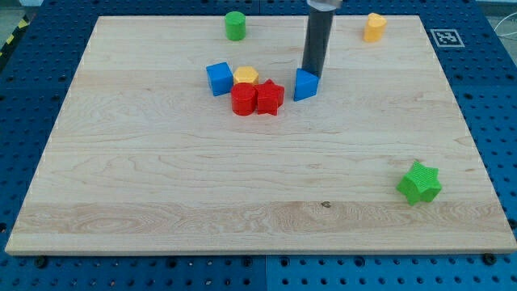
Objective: Move the blue triangle towards the group of blocks
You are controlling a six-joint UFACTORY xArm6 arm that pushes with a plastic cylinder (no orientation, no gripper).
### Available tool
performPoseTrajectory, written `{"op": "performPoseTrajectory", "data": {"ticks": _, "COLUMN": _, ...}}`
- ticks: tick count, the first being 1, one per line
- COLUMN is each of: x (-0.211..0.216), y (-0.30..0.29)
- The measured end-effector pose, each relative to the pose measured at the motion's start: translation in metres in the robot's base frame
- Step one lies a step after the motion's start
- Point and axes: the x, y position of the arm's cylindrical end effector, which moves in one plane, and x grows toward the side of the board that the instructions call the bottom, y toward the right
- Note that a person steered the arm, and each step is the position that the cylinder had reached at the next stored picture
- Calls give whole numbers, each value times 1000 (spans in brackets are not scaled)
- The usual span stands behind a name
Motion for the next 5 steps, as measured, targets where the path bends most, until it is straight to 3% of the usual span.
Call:
{"op": "performPoseTrajectory", "data": {"ticks": 1, "x": 0, "y": -13}}
{"op": "performPoseTrajectory", "data": {"ticks": 2, "x": -6, "y": 33}}
{"op": "performPoseTrajectory", "data": {"ticks": 3, "x": 34, "y": 49}}
{"op": "performPoseTrajectory", "data": {"ticks": 4, "x": 52, "y": 34}}
{"op": "performPoseTrajectory", "data": {"ticks": 5, "x": 29, "y": -2}}
